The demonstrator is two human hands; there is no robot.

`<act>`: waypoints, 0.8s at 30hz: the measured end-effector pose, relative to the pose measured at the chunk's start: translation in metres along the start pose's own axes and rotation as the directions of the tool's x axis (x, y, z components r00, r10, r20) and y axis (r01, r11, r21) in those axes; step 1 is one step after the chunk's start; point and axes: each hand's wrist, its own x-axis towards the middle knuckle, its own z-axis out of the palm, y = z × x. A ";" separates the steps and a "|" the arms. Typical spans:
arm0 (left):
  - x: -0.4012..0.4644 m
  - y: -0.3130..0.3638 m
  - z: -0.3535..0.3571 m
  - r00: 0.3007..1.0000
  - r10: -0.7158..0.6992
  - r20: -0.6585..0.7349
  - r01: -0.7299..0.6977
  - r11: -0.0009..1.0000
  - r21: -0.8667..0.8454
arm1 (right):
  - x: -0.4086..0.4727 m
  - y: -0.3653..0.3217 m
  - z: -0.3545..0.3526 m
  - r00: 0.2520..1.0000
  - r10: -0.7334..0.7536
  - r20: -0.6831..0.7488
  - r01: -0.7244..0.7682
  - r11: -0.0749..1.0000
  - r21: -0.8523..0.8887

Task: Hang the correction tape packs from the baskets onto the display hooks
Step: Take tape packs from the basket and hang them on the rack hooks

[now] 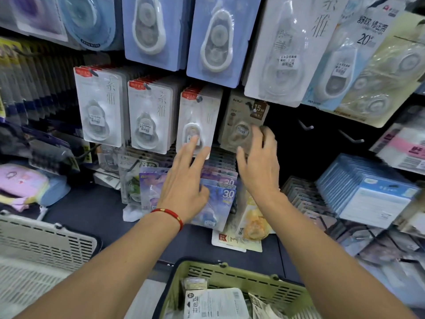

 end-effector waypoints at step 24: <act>-0.062 -0.007 0.009 0.699 -0.009 0.715 -0.141 0.979 0.150 | -0.131 0.037 -0.029 0.695 -0.123 0.708 -0.081 0.966 0.247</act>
